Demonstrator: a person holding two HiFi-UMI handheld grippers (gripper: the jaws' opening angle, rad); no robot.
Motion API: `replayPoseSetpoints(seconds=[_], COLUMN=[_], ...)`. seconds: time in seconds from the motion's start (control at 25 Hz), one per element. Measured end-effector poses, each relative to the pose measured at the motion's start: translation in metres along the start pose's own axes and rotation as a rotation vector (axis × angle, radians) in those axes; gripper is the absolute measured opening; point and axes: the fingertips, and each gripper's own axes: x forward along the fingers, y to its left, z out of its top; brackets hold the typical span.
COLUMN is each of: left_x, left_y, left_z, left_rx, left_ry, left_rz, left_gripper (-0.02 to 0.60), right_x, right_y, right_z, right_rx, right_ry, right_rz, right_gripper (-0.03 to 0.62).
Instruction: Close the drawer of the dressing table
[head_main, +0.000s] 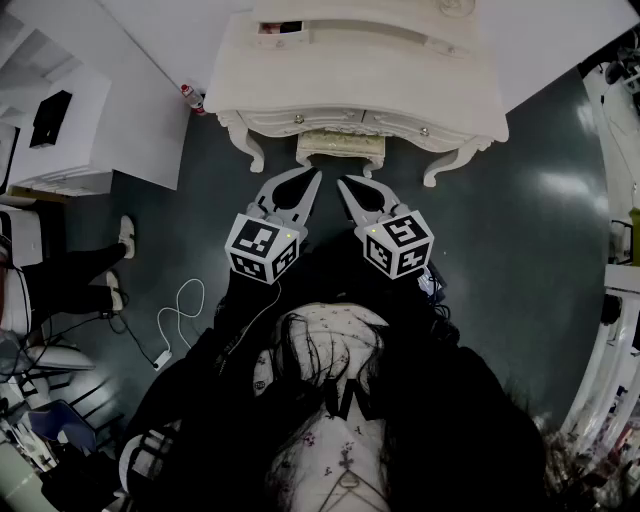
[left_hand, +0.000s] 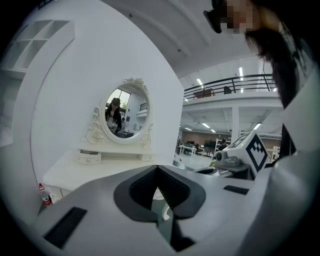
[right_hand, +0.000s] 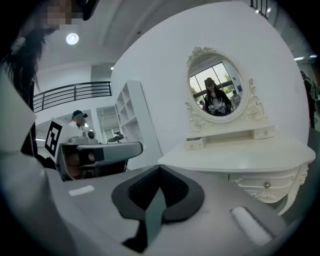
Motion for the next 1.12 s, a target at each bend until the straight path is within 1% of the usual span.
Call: replayPoseSetpoints(seconds=[0.16, 0.4, 0.76, 1.0, 1.12], left_x=[0.013, 0.037, 0.081, 0.113, 0.122], left_y=[0.007, 0.019, 0.036, 0.038, 0.038], left_z=[0.004, 0.019, 0.043, 0.053, 0.054], left_rx=[0.001, -0.007, -0.04, -0.05, -0.051], left_ry=[-0.004, -0.015, -0.036, -0.032, -0.032], left_rz=[0.014, 0.063, 0.176, 0.23, 0.264], left_gripper=[0.0, 0.0, 0.0, 0.0, 0.0], right_x=[0.007, 0.02, 0.039, 0.049, 0.053], right_y=[-0.014, -0.042, -0.088, -0.124, -0.134], right_z=[0.007, 0.029, 0.059, 0.074, 0.076], right_rx=[0.005, 0.02, 0.011, 0.012, 0.009], right_ry=[-0.01, -0.02, 0.026, 0.047, 0.057], right_rz=[0.006, 0.036, 0.13, 0.179, 0.212], right_gripper=[0.008, 0.008, 0.008, 0.008, 0.008])
